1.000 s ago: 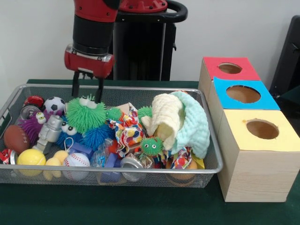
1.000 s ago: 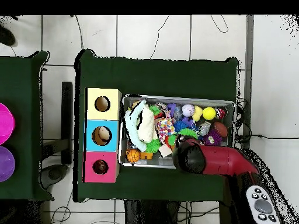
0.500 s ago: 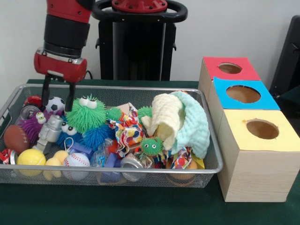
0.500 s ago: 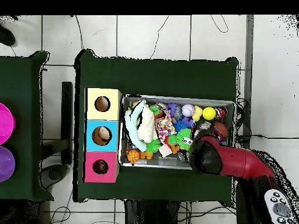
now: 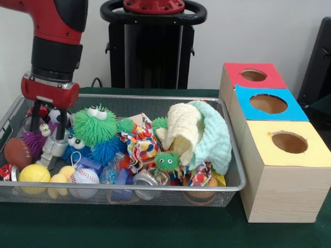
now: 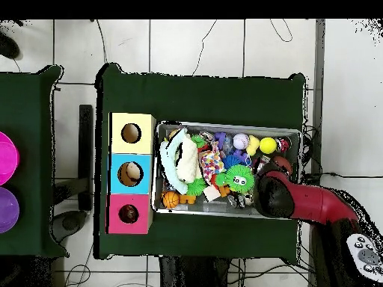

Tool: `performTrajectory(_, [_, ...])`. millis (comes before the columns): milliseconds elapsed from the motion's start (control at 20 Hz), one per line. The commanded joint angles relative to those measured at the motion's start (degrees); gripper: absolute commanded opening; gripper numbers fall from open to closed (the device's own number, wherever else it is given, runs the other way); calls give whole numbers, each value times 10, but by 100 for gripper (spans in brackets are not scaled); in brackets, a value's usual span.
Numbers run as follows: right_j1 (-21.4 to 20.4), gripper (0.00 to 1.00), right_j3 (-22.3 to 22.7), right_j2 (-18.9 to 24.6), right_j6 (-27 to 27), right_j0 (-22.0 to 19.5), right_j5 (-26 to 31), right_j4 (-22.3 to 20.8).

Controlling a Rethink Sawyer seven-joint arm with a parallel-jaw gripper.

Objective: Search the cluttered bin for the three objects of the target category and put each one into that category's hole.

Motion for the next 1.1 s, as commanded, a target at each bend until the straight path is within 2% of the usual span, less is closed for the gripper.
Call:
performTrajectory(50, [68,100,-51,85,-12,-14,-38,-41])
performTrajectory(550, [114,100,-78,84,7,-13,-61,-54])
performTrajectory(950, [157,100,-118,38,14,14,-83,-60])
performTrajectory(1100, [160,100,-125,45,7,6,-88,-66])
